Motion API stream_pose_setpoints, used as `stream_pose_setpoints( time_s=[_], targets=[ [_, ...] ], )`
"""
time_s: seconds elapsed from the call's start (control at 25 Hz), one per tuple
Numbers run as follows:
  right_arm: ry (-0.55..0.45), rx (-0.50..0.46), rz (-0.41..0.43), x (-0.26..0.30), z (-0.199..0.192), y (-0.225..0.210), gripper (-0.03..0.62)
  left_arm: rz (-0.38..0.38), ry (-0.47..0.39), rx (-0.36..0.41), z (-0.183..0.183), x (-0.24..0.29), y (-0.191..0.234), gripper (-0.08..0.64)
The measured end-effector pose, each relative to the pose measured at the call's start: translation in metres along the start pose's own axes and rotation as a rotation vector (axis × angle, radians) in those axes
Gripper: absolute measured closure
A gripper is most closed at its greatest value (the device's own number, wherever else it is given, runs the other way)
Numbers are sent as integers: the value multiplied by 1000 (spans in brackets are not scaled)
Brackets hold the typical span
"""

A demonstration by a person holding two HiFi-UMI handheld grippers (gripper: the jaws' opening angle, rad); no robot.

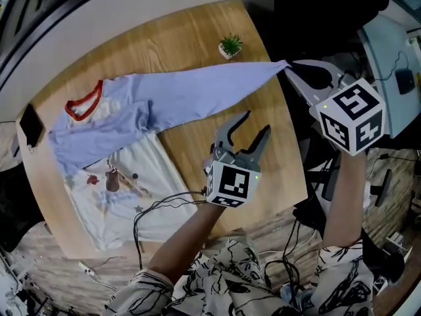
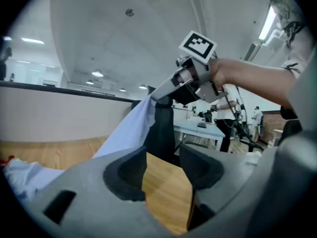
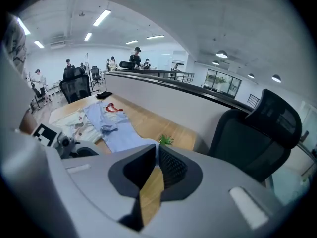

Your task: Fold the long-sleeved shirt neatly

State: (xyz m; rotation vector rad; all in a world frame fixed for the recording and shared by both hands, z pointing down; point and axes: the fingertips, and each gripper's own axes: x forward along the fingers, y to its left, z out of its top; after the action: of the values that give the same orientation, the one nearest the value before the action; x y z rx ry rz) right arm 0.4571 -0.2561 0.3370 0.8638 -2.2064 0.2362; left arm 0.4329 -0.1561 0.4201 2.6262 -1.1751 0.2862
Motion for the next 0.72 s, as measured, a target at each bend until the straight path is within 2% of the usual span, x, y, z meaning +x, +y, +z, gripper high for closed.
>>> stream_pose_setpoints(
  time_s=[0.08, 0.16, 0.28, 0.4, 0.56, 0.72],
  targets=[
    [-4, -10, 41, -9, 9, 14, 558, 88, -26, -13, 8, 0, 12, 346],
    [-19, -18, 104, -17, 21, 32, 558, 120, -52, 8, 18, 0, 17, 397],
    [-63, -8, 210, -27, 44, 63, 558, 153, -92, 88, 38, -6, 15, 379],
    [-95, -9, 292, -30, 67, 92, 558, 255, -153, 99, 57, -24, 24, 371],
    [-127, 2, 428, -27, 94, 144, 558, 365, -191, 138, 68, -55, 40, 348],
    [-121, -50, 526, -23, 111, 197, 558, 474, -228, 102, 72, -94, 65, 339]
  ],
)
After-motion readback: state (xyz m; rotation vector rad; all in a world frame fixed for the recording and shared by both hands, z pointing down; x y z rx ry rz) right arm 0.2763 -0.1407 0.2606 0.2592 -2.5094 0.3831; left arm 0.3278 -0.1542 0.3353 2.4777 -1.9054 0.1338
